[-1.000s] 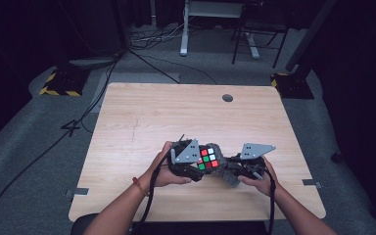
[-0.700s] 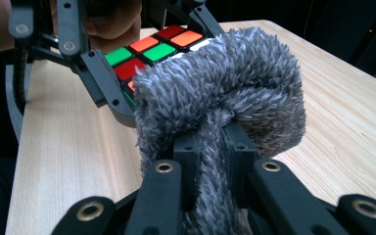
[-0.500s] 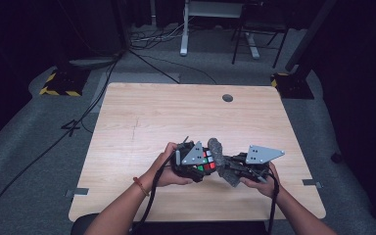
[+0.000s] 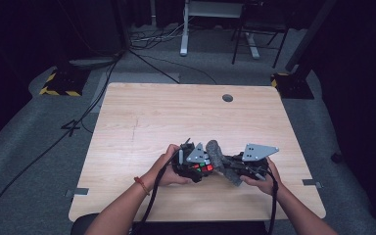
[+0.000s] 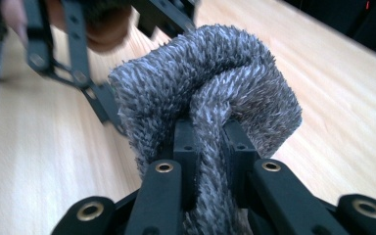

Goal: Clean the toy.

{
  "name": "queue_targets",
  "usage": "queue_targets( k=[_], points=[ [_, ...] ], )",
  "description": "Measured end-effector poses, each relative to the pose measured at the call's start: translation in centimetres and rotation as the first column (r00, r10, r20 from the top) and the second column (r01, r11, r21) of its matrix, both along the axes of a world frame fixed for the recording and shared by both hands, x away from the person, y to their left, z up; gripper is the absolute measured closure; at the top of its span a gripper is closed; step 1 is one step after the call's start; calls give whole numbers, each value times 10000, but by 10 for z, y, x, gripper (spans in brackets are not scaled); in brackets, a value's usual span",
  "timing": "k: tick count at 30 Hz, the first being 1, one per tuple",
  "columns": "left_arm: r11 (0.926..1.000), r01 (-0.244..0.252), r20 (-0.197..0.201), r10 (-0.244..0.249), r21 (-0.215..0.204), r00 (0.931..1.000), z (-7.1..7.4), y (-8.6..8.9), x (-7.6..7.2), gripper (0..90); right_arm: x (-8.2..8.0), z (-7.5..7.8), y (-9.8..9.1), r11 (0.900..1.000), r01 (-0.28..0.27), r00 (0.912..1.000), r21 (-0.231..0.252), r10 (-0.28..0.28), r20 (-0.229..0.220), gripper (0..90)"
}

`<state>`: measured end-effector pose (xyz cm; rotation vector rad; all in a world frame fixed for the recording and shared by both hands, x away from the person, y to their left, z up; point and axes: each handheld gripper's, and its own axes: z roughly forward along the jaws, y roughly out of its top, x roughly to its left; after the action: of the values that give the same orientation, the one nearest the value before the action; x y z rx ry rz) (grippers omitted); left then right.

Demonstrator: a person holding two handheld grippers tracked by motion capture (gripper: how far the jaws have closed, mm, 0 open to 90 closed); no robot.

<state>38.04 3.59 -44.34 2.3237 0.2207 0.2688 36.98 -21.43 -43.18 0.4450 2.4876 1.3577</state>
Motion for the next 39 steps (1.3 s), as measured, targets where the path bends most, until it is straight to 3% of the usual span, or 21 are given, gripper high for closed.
queue_targets(
  k=[7, 9, 15, 19, 28, 31, 35, 39],
  points=[
    [9986, -179, -440, 201, 498, 9988, -12, 1, 3, 333, 13, -12, -9, 9936, 268, 9980, -1097, -330, -548, 798],
    [9981, -225, -549, 256, 573, 9982, -14, 0, 3, 332, 15, -15, -7, 9861, 308, 9981, -1635, -392, -482, 797],
    [9969, -162, -719, 218, 772, 9972, -18, -2, 3, 332, 21, -21, -10, 9821, 360, 9963, -1849, -496, -697, 794],
    [9967, -104, -926, 179, 800, 9955, -21, -4, 4, 330, 20, -27, -16, 9729, 244, 9952, -2299, -454, -865, 790],
    [9991, -146, -1295, 196, 391, 9914, -22, -4, 6, 306, 12, -43, -33, 9781, 296, 9895, -2059, -579, -1328, 750],
    [9992, 15, -1329, 38, 393, 9911, -19, 0, 6, 241, 9, -42, -35, 9806, 340, 9893, -1930, -604, -1326, 689],
    [9991, 196, -1261, -147, 372, 9919, -14, 10, 2, 156, 7, -40, -35, 9852, 336, 9894, -1684, -566, -1339, 538],
    [9982, 352, -1091, -297, 488, 9936, -9, 20, 0, 159, 5, -36, -36, 9875, 485, 9914, -1497, -658, -1128, 452]
  ],
)
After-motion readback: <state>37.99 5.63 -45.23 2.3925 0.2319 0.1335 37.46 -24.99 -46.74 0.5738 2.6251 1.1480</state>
